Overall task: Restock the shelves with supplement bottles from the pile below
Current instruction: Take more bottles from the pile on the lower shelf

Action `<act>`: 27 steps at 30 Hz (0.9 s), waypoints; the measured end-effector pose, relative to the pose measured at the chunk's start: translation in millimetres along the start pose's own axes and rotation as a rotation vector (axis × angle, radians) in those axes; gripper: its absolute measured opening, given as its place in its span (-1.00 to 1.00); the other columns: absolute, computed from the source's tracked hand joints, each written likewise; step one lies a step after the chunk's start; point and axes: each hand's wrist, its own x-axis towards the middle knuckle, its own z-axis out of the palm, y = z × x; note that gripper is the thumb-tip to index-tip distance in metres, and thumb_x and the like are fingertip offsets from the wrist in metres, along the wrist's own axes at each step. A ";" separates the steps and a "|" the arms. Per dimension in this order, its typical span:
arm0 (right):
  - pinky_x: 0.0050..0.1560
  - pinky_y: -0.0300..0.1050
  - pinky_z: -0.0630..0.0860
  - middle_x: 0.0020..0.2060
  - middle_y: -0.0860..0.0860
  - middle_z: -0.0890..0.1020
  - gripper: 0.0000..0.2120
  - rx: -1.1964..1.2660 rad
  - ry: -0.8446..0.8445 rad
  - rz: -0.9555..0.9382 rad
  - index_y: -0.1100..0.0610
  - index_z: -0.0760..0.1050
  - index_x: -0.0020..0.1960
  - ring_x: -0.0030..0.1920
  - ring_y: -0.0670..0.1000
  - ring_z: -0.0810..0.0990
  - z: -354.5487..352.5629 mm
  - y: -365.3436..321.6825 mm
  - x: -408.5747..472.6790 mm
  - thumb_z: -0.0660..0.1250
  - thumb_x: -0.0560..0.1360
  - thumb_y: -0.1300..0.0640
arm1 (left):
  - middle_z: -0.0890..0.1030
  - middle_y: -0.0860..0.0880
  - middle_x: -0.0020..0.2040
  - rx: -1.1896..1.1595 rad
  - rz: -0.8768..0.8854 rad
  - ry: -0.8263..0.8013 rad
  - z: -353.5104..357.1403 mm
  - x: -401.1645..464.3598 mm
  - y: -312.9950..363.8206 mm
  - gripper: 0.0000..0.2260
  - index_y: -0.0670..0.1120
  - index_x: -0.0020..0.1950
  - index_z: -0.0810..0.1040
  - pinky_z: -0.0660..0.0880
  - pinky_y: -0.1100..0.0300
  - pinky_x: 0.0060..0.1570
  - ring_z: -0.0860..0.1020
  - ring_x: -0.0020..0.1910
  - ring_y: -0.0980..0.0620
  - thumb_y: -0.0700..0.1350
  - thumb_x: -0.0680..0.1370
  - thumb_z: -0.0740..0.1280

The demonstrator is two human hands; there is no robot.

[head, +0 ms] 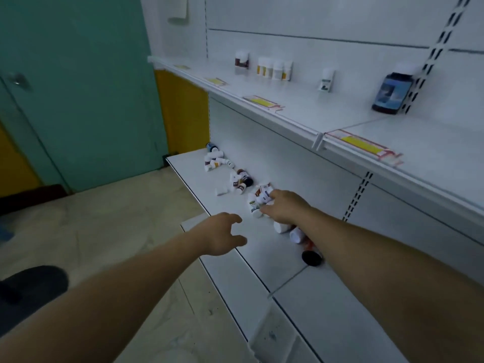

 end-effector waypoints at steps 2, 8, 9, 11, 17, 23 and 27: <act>0.12 -0.12 0.38 0.29 0.12 0.49 -0.54 0.018 0.005 0.050 0.15 0.41 0.32 0.25 0.12 0.46 8.6 -12.8 34.4 0.24 0.53 -0.10 | 0.27 -0.03 0.48 0.003 0.024 -0.025 -14.5 28.0 -32.4 -0.43 0.01 0.48 0.25 0.30 0.15 0.31 0.34 0.38 -0.02 0.16 0.52 0.29; -0.08 -0.17 0.41 0.07 0.07 0.63 -0.64 0.116 0.001 0.197 0.15 0.47 0.19 0.01 0.06 0.56 28.2 -54.3 122.3 0.26 0.50 -0.05 | 0.29 -0.06 0.46 0.018 0.064 -0.152 -66.6 107.8 -122.6 -0.43 -0.01 0.49 0.23 0.32 0.21 0.21 0.42 0.30 -0.02 0.13 0.54 0.29; -0.01 -0.14 0.46 0.06 0.08 0.63 -0.61 0.127 0.002 0.216 0.14 0.45 0.20 0.04 0.08 0.57 31.8 -56.6 135.6 0.26 0.49 -0.09 | 0.30 -0.07 0.45 0.031 0.067 -0.168 -73.1 125.0 -133.6 -0.43 -0.01 0.49 0.23 0.33 0.20 0.22 0.41 0.31 -0.03 0.14 0.54 0.29; 0.10 -0.07 0.48 0.08 0.11 0.63 -0.55 0.116 -0.003 0.249 0.13 0.42 0.25 0.12 0.11 0.55 38.4 -58.6 159.8 0.26 0.49 -0.13 | 0.27 -0.08 0.47 0.051 0.070 -0.201 -82.8 162.6 -151.4 -0.41 0.00 0.49 0.22 0.32 0.16 0.27 0.37 0.35 -0.05 0.16 0.53 0.29; 0.14 -0.06 0.45 0.19 0.13 0.55 -0.48 0.118 0.001 0.321 0.16 0.41 0.30 0.22 0.17 0.49 60.1 -45.6 244.6 0.27 0.48 -0.15 | 0.24 -0.09 0.48 0.092 0.121 -0.245 -90.9 279.1 -181.7 -0.40 -0.03 0.49 0.21 0.26 0.10 0.34 0.29 0.41 -0.08 0.14 0.53 0.30; 0.17 -0.13 0.38 0.29 0.13 0.50 -0.51 0.104 -0.009 0.359 0.17 0.35 0.38 0.27 0.14 0.47 80.3 -38.3 319.6 0.26 0.55 -0.07 | 0.21 -0.09 0.50 0.130 0.169 -0.253 -82.8 380.1 -206.1 -0.42 -0.04 0.50 0.18 0.21 0.13 0.37 0.24 0.44 -0.08 0.04 0.55 0.31; 0.16 -0.05 0.45 0.21 0.16 0.55 -0.56 0.060 -0.034 0.337 0.17 0.40 0.31 0.19 0.18 0.52 110.9 -38.5 357.4 0.28 0.53 -0.05 | 0.21 -0.09 0.49 0.148 0.232 -0.266 -70.5 434.0 -220.0 -0.45 -0.05 0.52 0.14 0.25 0.13 0.35 0.27 0.42 -0.08 -0.12 0.57 0.26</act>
